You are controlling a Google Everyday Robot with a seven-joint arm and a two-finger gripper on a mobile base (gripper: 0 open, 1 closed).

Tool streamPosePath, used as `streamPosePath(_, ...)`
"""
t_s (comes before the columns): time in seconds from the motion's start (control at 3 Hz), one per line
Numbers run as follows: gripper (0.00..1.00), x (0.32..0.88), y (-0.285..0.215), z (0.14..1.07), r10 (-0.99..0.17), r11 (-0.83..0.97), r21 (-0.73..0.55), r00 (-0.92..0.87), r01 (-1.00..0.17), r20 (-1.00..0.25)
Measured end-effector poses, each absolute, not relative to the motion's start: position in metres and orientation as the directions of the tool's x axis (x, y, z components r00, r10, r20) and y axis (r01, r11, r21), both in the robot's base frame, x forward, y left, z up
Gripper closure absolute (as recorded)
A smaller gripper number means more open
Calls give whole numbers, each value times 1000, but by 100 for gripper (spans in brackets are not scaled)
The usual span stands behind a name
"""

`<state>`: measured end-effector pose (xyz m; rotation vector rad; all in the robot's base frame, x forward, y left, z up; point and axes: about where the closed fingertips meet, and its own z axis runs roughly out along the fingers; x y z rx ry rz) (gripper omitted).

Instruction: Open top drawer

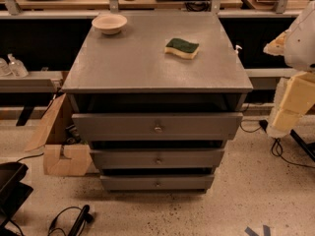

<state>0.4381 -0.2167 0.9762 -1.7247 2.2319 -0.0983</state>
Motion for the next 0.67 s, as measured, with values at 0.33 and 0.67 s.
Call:
streamPosePath(0.33, 0, 439, -216, 976, -953, 269, -252, -219, -929, -211)
streamPosePath(0.67, 0, 442, -216, 953, -949, 273, -265, -215, -925, -229)
